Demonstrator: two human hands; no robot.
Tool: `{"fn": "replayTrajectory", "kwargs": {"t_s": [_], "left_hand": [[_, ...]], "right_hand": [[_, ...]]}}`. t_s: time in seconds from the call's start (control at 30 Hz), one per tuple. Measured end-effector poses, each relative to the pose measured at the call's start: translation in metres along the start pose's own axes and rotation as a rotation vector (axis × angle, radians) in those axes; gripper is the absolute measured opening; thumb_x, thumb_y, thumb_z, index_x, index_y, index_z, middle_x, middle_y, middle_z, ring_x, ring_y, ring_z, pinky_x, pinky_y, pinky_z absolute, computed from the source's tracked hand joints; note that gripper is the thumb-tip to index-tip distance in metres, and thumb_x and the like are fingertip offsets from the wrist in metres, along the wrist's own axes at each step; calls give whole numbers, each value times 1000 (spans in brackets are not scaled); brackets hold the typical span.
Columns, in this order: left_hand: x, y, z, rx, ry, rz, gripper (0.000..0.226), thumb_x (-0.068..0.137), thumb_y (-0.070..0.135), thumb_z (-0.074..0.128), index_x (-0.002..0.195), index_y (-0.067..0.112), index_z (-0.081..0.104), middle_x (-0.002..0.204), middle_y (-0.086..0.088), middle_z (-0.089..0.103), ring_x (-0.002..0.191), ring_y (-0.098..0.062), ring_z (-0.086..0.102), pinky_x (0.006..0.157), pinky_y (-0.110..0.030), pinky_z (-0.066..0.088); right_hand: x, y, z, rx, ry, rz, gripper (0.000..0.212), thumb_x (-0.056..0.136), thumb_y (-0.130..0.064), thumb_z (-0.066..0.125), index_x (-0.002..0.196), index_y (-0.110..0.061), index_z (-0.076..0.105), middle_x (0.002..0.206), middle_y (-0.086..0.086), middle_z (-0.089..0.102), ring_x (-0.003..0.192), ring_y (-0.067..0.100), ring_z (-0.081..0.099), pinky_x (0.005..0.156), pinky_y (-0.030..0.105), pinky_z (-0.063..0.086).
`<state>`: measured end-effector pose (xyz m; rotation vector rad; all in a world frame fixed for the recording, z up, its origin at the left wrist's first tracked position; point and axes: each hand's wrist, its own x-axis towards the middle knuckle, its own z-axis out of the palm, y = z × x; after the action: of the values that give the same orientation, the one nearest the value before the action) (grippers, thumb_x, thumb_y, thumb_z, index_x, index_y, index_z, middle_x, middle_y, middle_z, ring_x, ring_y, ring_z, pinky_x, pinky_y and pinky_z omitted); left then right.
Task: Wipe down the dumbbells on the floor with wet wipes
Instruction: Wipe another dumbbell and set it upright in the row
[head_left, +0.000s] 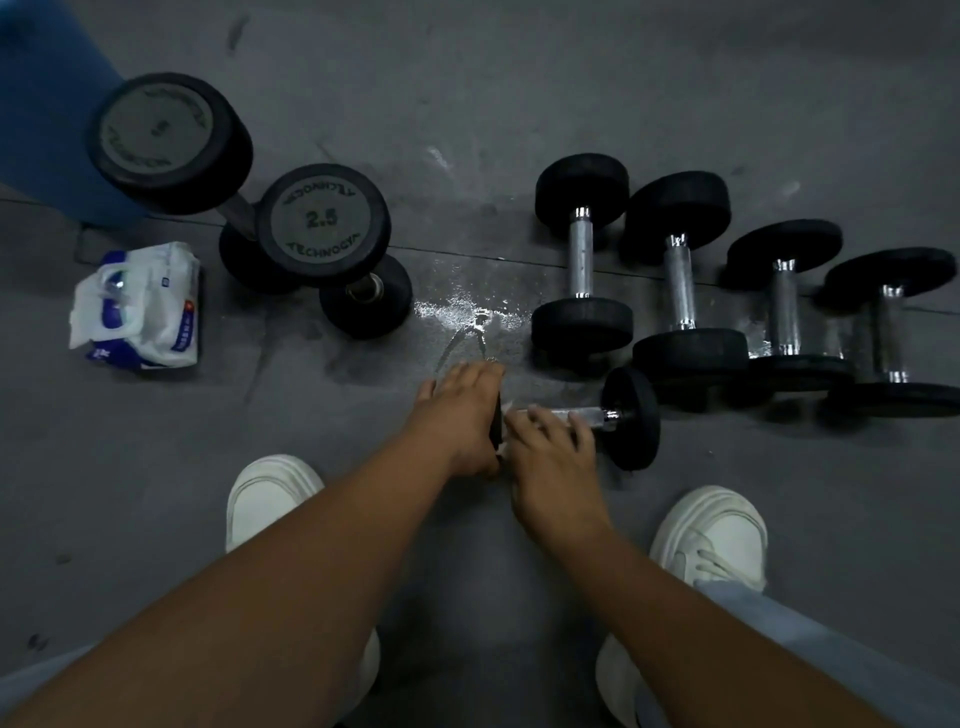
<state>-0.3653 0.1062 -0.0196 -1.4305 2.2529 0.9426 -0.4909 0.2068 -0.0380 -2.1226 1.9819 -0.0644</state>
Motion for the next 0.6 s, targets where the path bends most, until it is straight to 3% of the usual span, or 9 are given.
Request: {"fn": "replayTrajectory", "kwargs": {"t_s": [0.1, 0.2, 0.3, 0.4, 0.53, 0.6], "left_hand": [[-2, 0, 1, -22, 9, 3, 111, 65, 38, 81, 153, 26, 14, 159, 3, 18, 149, -18, 12, 120, -48, 13], [-1, 1, -1, -25, 4, -2, 111, 65, 40, 81, 153, 27, 14, 159, 4, 18, 150, -18, 11, 120, -48, 13], [0, 0, 1, -17, 1, -4, 113, 65, 40, 80, 154, 26, 12, 160, 3, 17, 150, -18, 11, 120, -47, 12], [-1, 0, -1, -9, -5, -10, 114, 64, 36, 82, 153, 25, 12, 159, 3, 18, 150, -18, 11, 120, -47, 13], [-2, 1, 2, -28, 13, -9, 111, 65, 37, 80, 153, 26, 14, 159, 3, 19, 150, -18, 12, 120, -47, 13], [1, 1, -1, -22, 2, -11, 113, 63, 39, 81, 153, 26, 14, 159, 2, 19, 150, -18, 13, 120, -47, 14]], "right_hand": [[17, 3, -6, 94, 42, 127, 37, 76, -23, 50, 109, -28, 64, 107, -9, 67, 111, 20, 55, 103, 46, 27], [21, 0, -8, 65, -53, 140, 40, 74, -20, 59, 113, -29, 59, 109, -9, 66, 118, 19, 51, 103, 44, 28], [9, 1, -7, 50, -29, 52, 25, 78, -27, 55, 101, -27, 66, 109, -9, 67, 121, 20, 53, 101, 44, 29], [18, 9, -10, 35, 17, 73, 31, 77, -31, 45, 97, -26, 69, 108, -9, 68, 112, 20, 57, 98, 43, 34], [26, 5, -15, 73, 13, 26, 28, 75, -32, 46, 83, -19, 70, 94, 0, 64, 91, 26, 57, 76, 36, 41], [12, 5, -24, 256, 50, 159, 20, 80, -26, 53, 76, -13, 67, 87, 5, 59, 81, 25, 54, 65, 32, 41]]}}
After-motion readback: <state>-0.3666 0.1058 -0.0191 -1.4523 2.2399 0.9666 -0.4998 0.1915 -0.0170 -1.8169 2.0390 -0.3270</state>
